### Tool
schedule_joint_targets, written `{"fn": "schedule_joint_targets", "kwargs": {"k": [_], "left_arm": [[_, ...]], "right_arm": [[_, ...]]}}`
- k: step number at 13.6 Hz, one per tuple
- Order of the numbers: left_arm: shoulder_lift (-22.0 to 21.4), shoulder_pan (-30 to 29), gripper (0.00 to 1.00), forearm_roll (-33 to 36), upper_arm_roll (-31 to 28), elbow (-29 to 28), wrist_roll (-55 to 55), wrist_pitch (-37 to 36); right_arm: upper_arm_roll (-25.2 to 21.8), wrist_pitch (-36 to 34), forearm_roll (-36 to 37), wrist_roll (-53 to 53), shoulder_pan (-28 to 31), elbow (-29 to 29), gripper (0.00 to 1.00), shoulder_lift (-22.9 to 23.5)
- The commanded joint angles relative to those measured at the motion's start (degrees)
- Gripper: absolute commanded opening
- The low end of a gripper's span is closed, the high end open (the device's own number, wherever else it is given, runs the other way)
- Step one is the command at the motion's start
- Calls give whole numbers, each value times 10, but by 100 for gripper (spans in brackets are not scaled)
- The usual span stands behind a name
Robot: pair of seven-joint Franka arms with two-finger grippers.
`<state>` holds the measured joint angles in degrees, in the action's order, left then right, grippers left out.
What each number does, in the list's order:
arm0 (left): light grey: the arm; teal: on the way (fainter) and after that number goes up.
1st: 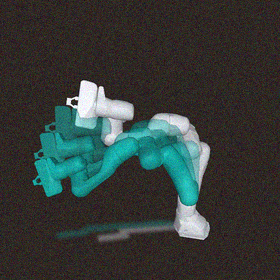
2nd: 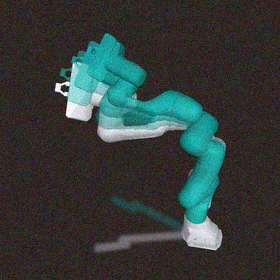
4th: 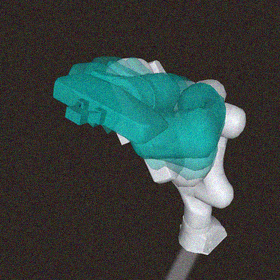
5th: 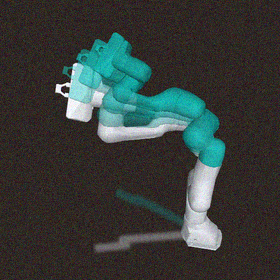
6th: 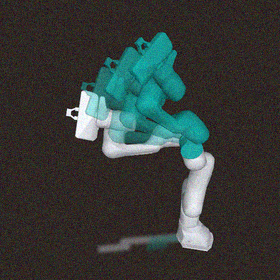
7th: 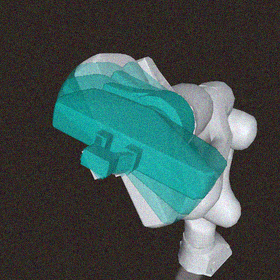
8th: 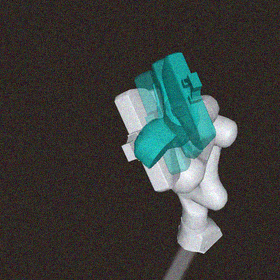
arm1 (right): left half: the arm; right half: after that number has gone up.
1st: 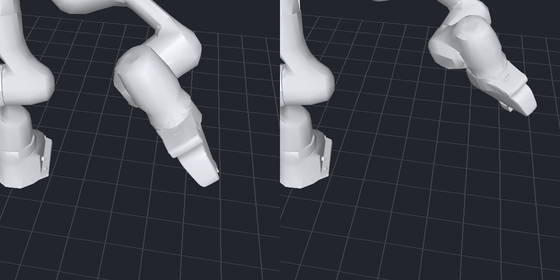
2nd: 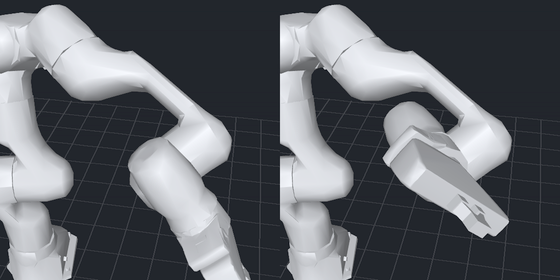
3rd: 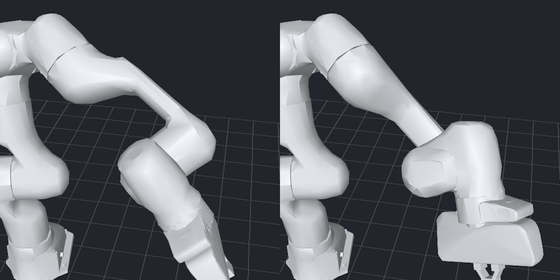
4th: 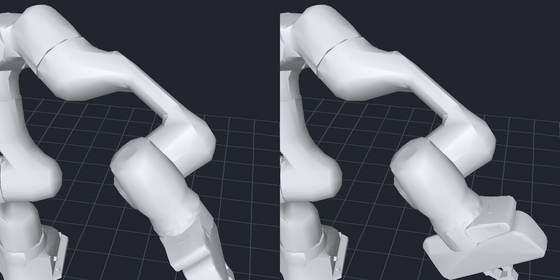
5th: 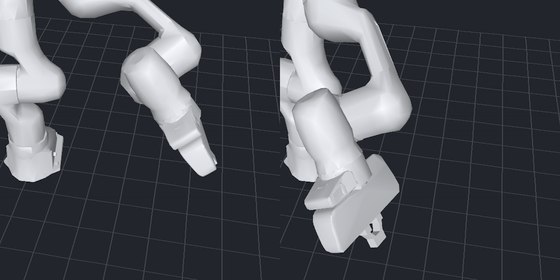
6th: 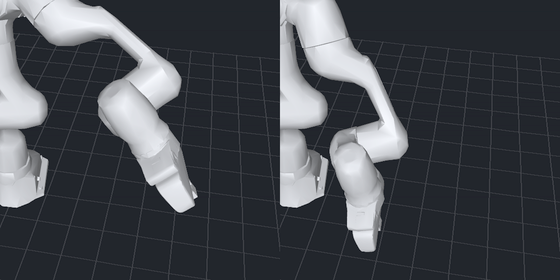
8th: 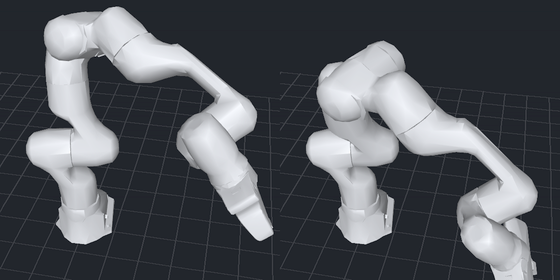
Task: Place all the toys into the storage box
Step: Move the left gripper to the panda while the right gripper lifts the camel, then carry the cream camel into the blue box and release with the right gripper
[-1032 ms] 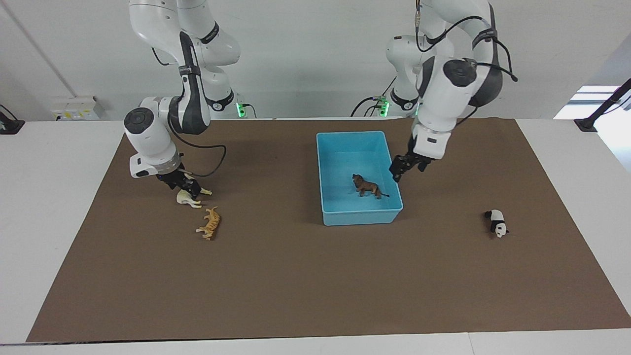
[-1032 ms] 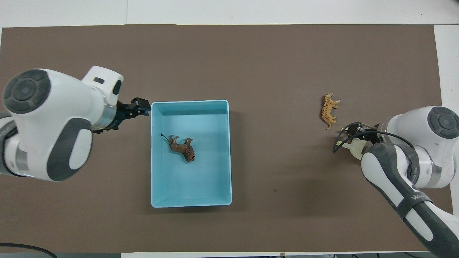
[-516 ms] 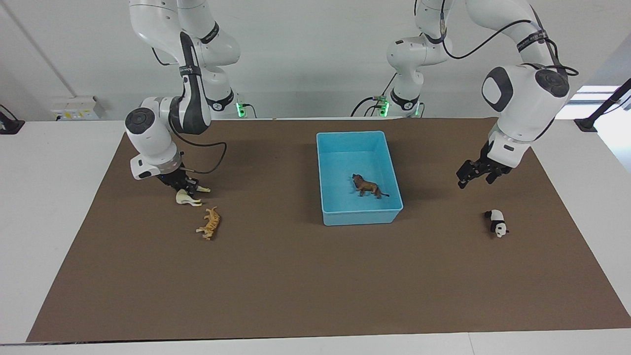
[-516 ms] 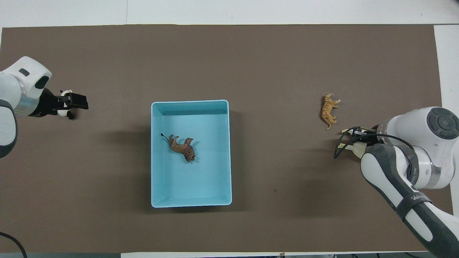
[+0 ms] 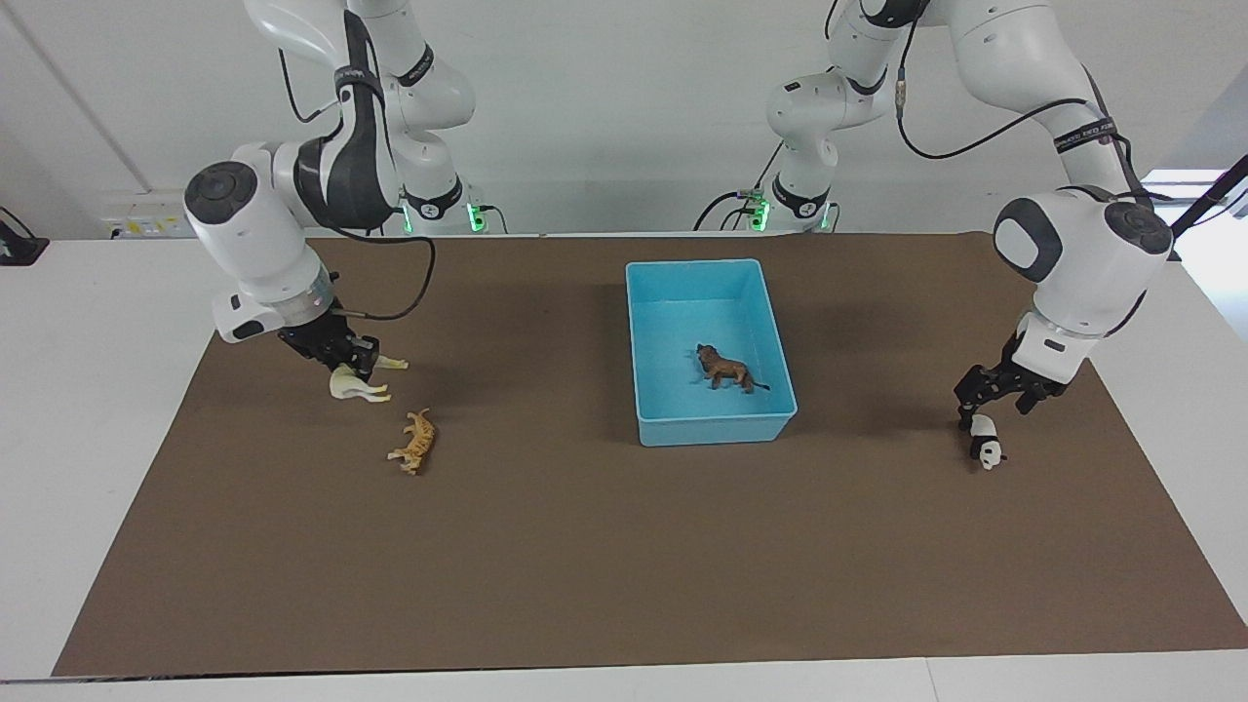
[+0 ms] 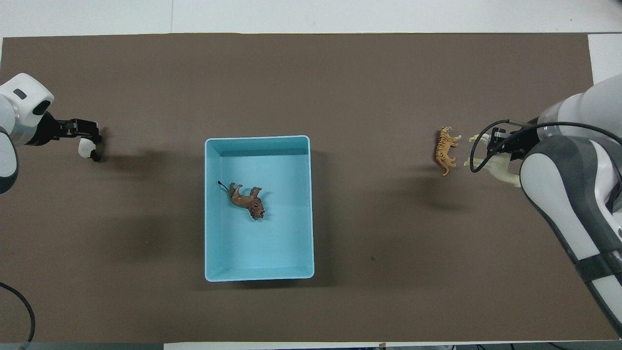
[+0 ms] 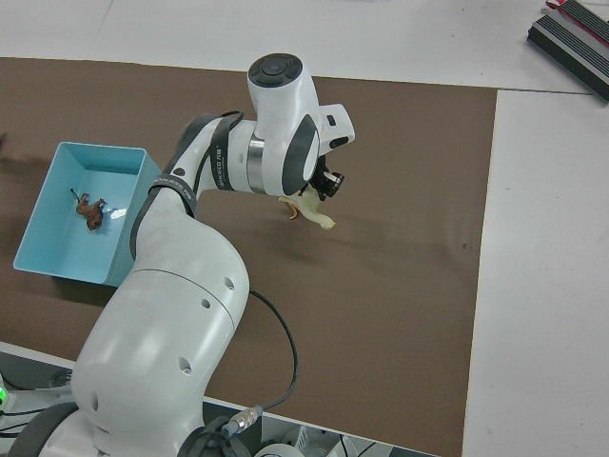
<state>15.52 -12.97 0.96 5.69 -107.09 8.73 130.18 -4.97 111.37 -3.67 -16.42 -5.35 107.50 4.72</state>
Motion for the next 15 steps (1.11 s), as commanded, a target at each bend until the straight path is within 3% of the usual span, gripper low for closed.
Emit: {"fn": "schedule_joint_targets", "kwargs": {"k": [1,3,5,9,10,12,14,15], "left_arm": [[43,-6,100,44,6,21,19,20],[57,-7,100,44,6,18,20,39],[70,-20,100,44,7,12,20,58],[74,-20,100,43,7,11,18,60],[76,-20,98,43,7,11,17,60],[78,-20,79,42,7,10,16,60],[76,-21,63,42,7,0,17,60],[73,-22,52,42,7,-9,16,65]], "right_arm": [[6,-48,-24,-85,-42,-117,0,56],[5,-77,-25,-153,-118,-180,0,82],[5,-73,-24,-209,-191,-186,0,88],[5,-54,-61,-359,-289,-272,0,163],[5,-21,-64,-394,-309,-277,0,172],[5,55,-88,-459,-348,-275,0,193],[5,78,-84,-486,-371,-276,0,219],[5,97,-82,-487,-373,-273,6,226]]}}
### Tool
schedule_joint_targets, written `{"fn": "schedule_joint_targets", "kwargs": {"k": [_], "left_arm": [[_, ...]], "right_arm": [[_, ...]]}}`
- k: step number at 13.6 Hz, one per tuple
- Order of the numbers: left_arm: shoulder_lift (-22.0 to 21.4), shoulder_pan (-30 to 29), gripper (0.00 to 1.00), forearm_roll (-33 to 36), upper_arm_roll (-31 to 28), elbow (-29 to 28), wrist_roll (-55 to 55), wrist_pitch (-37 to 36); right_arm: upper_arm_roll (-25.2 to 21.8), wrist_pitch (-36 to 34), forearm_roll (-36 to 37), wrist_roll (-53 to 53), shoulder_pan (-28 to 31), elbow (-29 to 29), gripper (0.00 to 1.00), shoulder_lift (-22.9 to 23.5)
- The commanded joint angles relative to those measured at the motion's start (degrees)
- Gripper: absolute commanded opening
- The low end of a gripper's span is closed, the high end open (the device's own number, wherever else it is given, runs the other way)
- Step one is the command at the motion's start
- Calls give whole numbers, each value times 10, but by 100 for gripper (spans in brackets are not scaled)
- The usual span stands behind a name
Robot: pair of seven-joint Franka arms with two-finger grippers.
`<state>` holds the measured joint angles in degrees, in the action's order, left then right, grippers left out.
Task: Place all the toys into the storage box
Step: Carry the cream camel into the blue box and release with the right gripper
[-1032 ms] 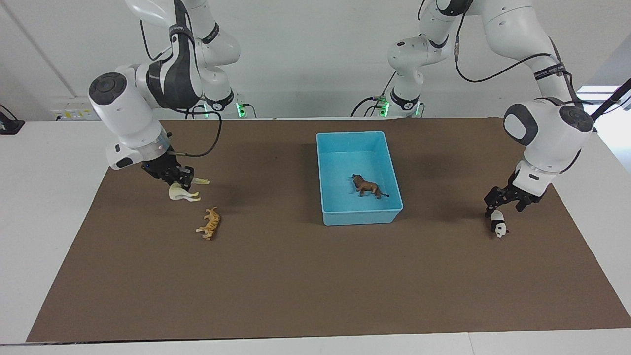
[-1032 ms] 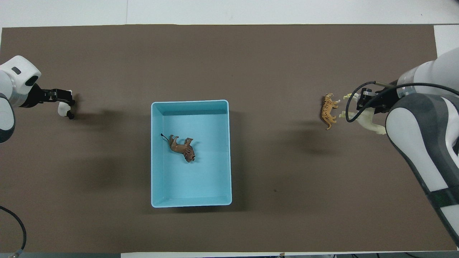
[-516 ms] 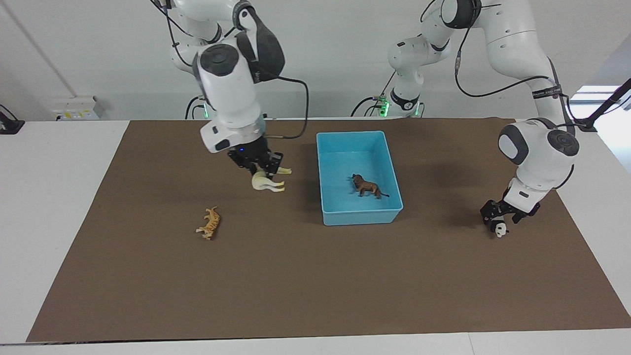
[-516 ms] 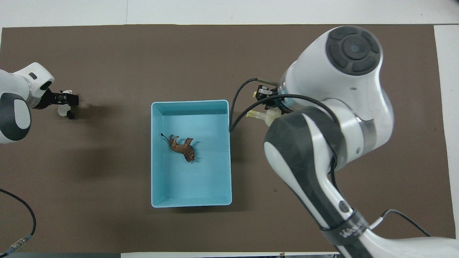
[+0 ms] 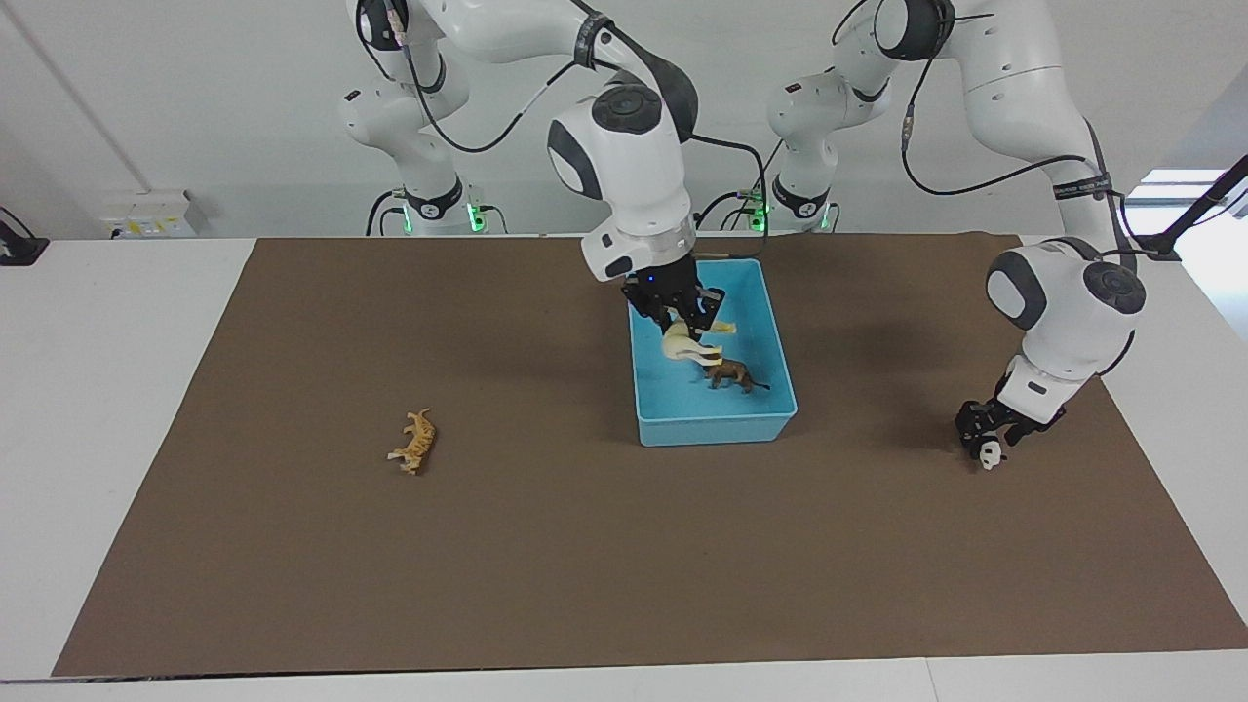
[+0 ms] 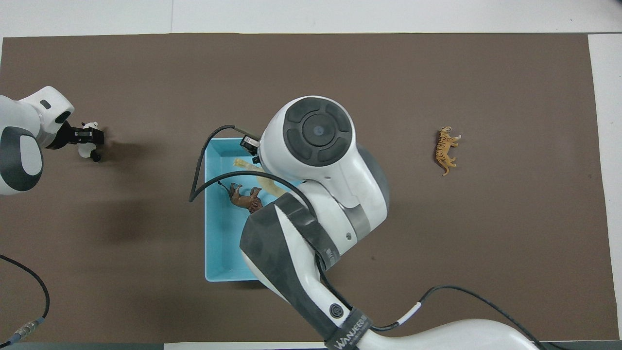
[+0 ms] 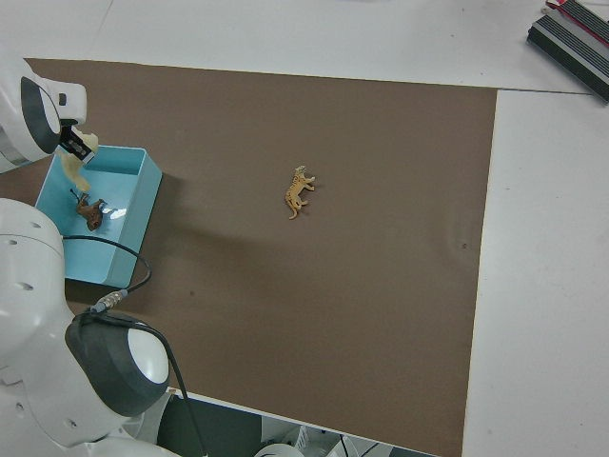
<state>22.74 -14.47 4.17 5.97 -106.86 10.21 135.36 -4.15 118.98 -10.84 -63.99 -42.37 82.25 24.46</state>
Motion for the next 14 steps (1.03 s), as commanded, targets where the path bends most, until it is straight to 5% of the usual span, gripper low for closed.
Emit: {"fn": "schedule_joint_targets", "kwargs": {"k": [1,2,3,7,9,12,14], "left_arm": [[0,-7,40,10,4,-16,2,16],[-1,-6,23,10,4,-16,0,11],[-1,-4,14,8,4,-14,-2,7],[0,4,10,-50,4,26,-14,-51],[-8,18,10,-60,9,47,-54,-101],[-61,79,11,-80,11,50,-193,-158],[-100,127,11,-88,11,50,-285,-208]], "right_arm": [[-3,30,-9,-10,-2,-15,38,31],[-3,28,-9,-10,1,-11,74,31],[-4,18,-4,-10,3,-11,100,31],[-15,-28,5,-8,16,-19,100,25],[-19,-48,4,37,68,-18,100,3],[-21,-112,5,228,148,-12,100,-27],[-22,-137,6,251,186,-10,100,-29]]}}
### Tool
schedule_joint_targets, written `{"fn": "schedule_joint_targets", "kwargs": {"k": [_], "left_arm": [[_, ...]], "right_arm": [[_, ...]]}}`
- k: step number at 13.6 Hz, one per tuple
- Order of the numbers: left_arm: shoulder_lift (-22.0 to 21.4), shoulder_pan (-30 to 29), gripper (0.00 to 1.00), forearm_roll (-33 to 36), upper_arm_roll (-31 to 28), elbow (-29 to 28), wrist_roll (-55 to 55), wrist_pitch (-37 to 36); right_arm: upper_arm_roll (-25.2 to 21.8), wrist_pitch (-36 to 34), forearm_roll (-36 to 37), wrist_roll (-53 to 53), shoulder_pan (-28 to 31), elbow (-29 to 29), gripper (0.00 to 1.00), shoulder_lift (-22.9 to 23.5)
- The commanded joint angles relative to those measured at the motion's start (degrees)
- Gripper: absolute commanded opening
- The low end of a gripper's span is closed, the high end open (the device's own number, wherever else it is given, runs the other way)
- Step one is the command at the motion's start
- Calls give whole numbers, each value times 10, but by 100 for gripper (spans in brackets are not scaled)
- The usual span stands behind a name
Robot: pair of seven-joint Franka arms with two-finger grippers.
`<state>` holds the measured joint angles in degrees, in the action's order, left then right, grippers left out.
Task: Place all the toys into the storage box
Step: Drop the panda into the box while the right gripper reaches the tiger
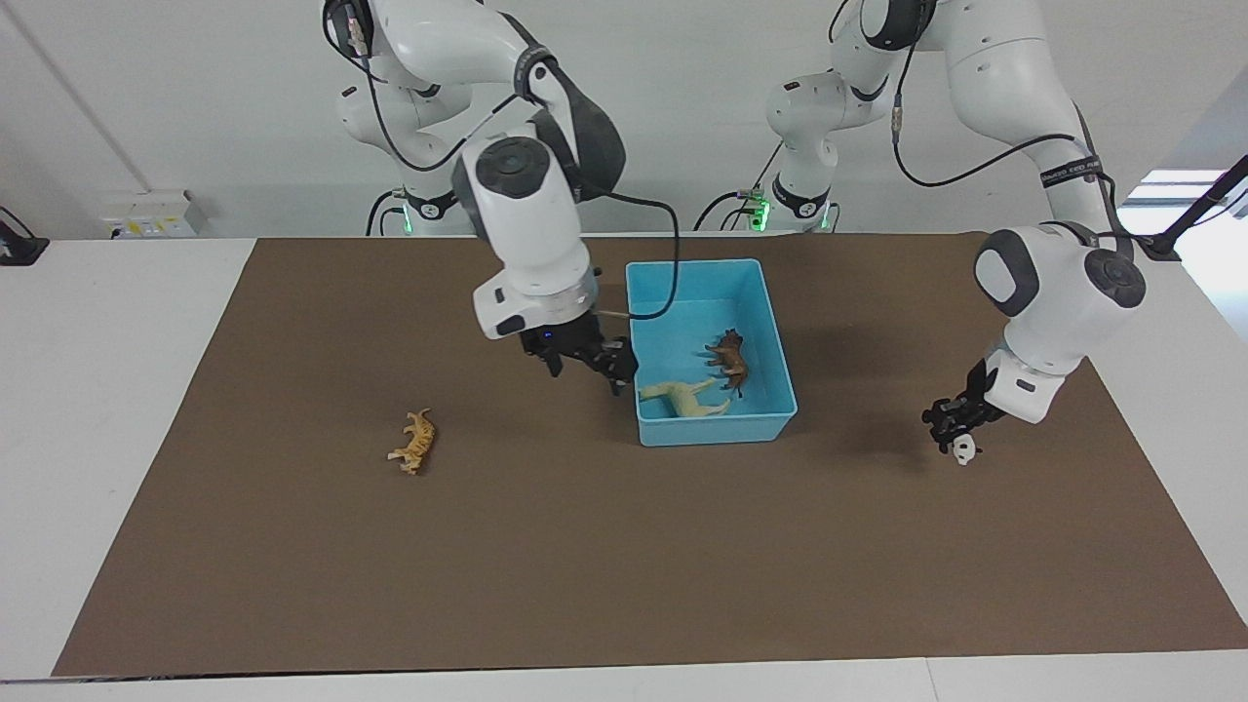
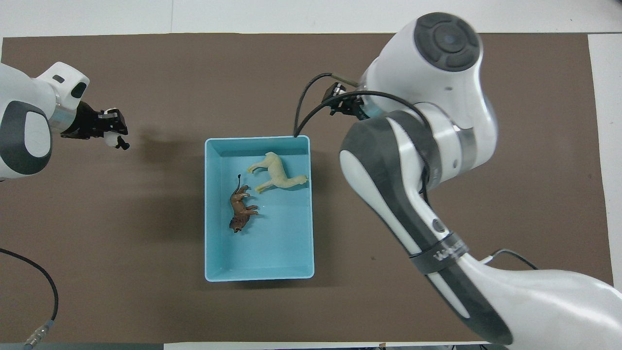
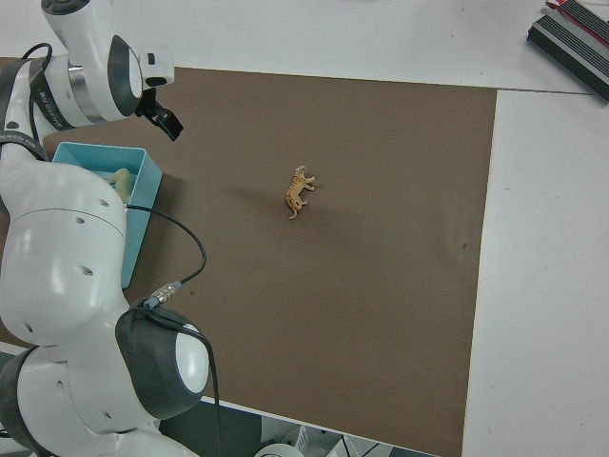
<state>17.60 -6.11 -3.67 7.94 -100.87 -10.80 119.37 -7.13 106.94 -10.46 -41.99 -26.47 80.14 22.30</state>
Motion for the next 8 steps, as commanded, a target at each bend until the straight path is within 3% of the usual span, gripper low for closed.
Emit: {"fn": "schedule_joint_targets", "kwargs": {"k": [1,4,8], "left_arm": [[-68,64,12,-10,-9,-13,-124,-75],[-106,138,13,-30,-8,-15,-263,-110],[-147,231,19,-30,-9,-95,-353,-73]], "right_arm": [[7,-29,2,31,45,17,100,-9],[8,-10,2,42,113,105,100,-40],[7,161,2,64,148,304,100,-103]]}}
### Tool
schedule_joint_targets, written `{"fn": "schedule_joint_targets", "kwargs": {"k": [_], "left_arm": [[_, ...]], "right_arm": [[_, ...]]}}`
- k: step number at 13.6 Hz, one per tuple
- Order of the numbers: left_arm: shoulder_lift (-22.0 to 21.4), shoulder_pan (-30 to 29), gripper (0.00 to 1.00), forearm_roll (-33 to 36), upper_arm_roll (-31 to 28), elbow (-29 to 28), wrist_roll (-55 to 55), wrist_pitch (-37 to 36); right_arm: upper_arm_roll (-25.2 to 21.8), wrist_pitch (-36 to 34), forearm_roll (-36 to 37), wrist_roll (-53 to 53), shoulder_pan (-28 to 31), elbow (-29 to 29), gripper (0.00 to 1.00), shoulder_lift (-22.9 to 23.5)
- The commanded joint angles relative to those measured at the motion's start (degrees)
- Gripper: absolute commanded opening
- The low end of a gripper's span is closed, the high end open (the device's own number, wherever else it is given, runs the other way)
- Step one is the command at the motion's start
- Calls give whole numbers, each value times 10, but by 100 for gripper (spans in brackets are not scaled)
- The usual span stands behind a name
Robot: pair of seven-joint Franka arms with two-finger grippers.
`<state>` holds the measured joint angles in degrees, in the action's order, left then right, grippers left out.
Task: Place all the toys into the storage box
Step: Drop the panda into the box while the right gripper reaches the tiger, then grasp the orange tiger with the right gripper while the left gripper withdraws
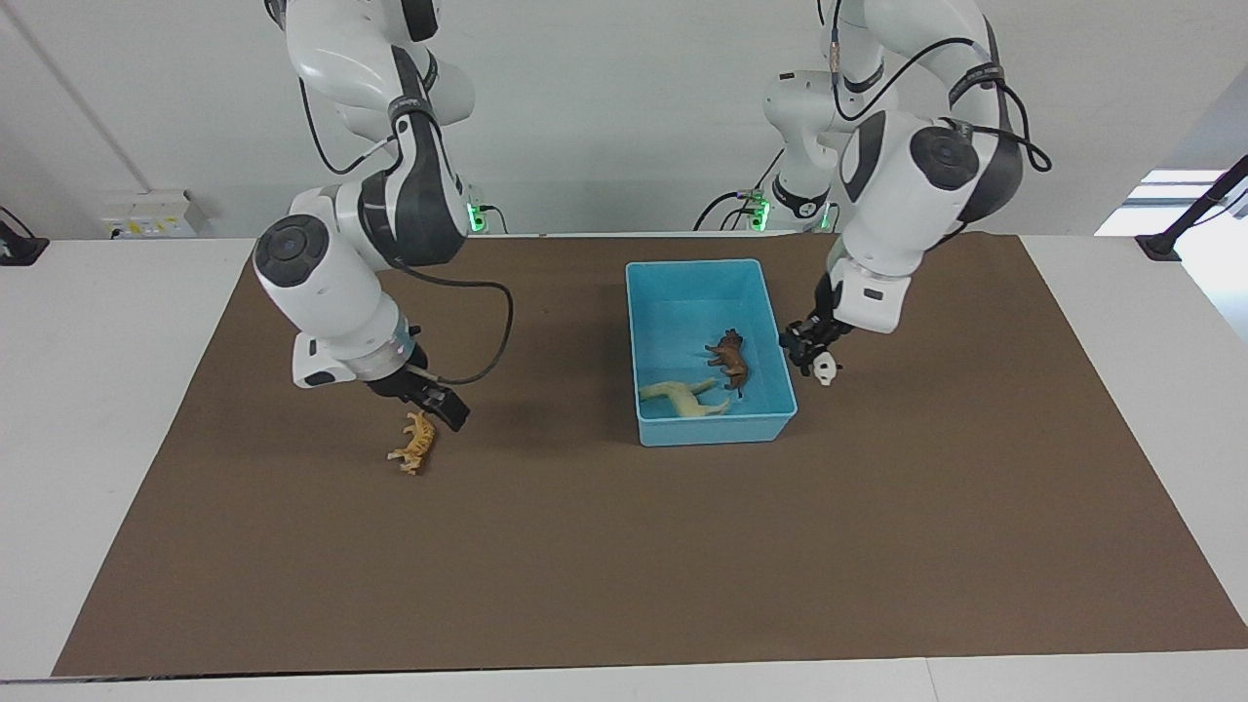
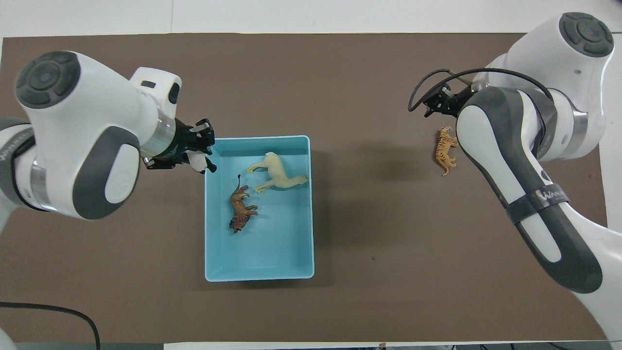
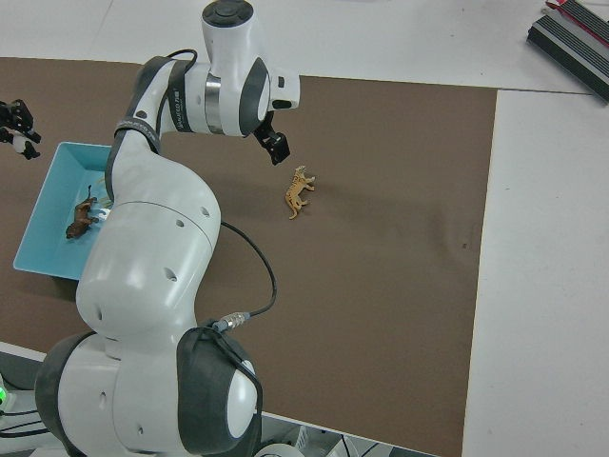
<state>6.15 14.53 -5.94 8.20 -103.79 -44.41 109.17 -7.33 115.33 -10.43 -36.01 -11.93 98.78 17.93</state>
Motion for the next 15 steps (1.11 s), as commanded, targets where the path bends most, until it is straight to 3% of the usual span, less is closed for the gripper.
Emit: {"fn": "schedule_joint_targets", "kwargs": {"k": [1,2,3,4,9,12,15], "left_arm": [[-53,32,24,-7,-11,-115,-16,69],[-68,38,40,-8,-11,-160,-17,115],[-77,46,76,-8,-11,-182,-17,134],[-78,52,100,-8,-11,-186,-18,134],[-78,36,100,-6,-20,-134,-9,110],[-71,-31,100,1,-19,-48,75,14],[-83,-105,100,1,-20,4,223,-97]], "right_arm": [[10,90,2,3,2,135,100,-63],[9,92,2,5,2,143,100,-65],[9,96,2,12,2,154,100,-70],[9,110,2,29,6,170,100,-72],[9,155,2,67,32,172,100,-57],[10,175,2,68,32,172,100,-34],[10,193,2,140,31,173,100,-20]]}}
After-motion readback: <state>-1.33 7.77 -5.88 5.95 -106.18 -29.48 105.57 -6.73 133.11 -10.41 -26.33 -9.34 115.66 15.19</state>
